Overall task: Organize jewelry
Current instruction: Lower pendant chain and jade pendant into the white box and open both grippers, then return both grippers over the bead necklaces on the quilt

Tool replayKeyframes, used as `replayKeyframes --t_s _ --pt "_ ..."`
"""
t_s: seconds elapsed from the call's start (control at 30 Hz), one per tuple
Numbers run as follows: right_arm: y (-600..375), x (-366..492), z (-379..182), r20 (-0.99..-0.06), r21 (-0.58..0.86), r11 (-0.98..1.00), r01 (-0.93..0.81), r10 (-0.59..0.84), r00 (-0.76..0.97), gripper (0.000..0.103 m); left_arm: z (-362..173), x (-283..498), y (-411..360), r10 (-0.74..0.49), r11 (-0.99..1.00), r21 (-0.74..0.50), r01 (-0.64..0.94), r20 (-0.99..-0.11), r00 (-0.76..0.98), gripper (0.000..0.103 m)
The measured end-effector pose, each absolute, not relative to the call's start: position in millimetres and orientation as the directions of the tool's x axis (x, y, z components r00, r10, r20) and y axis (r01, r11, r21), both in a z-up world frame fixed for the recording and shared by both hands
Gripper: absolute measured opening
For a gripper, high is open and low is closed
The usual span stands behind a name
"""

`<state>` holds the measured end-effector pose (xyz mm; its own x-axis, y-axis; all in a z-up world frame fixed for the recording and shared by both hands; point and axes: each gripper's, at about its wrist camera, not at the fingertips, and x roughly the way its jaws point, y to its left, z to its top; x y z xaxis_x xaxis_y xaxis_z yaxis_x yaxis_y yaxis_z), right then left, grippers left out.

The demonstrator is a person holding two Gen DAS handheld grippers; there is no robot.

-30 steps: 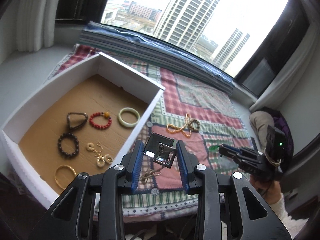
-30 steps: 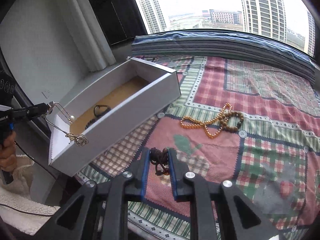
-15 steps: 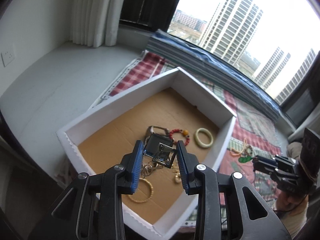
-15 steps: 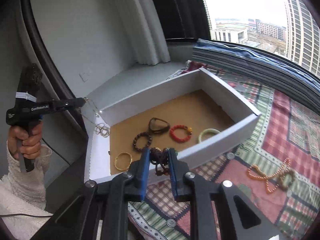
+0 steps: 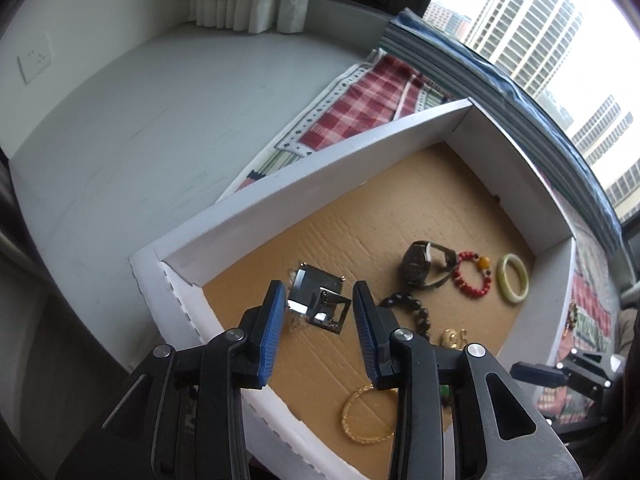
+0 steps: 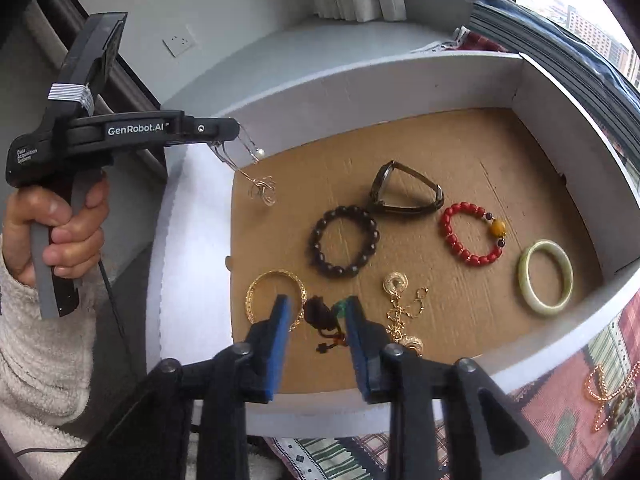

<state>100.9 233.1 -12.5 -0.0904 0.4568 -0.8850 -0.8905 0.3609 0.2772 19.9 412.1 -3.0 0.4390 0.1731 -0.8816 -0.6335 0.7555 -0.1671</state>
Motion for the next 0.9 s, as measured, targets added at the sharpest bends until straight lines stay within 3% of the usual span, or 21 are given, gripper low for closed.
replayKeyframes --t_s 0.1,0.2,0.33,0.4,0.67,0.9 --pt "221 106 1 -0.877 0.269 0.382 -0.884 0.477 -0.061 0.039 4 14 409 0.19 0.758 -0.164 -0.631 -0.87 0.455 0.065" --pt "207 108 35 -0.851 0.225 0.392 -0.892 0.524 0.016 0.041 21 9 397 0.239 0.769 -0.133 -0.625 -0.847 0.474 0.07" --pt "175 103 80 -0.799 0.169 0.416 -0.893 0.588 0.123 0.063 46 1 365 0.272 0.799 -0.118 -0.59 -0.804 0.529 0.082" --pt "154 95 91 -0.782 0.129 0.442 -0.888 0.596 0.183 0.064 56 -1 341 0.274 0.822 -0.112 -0.559 -0.783 0.559 0.09" --pt "44 55 45 -0.8 0.077 0.556 -0.828 0.53 0.281 0.064 55 7 224 0.144 0.923 -0.126 -0.364 -0.764 0.628 0.093" --pt "-72 69 -11 -0.858 0.07 0.781 -0.62 0.364 0.362 0.064 15 35 125 -0.006 0.971 -0.146 -0.19 -0.809 0.587 0.094"
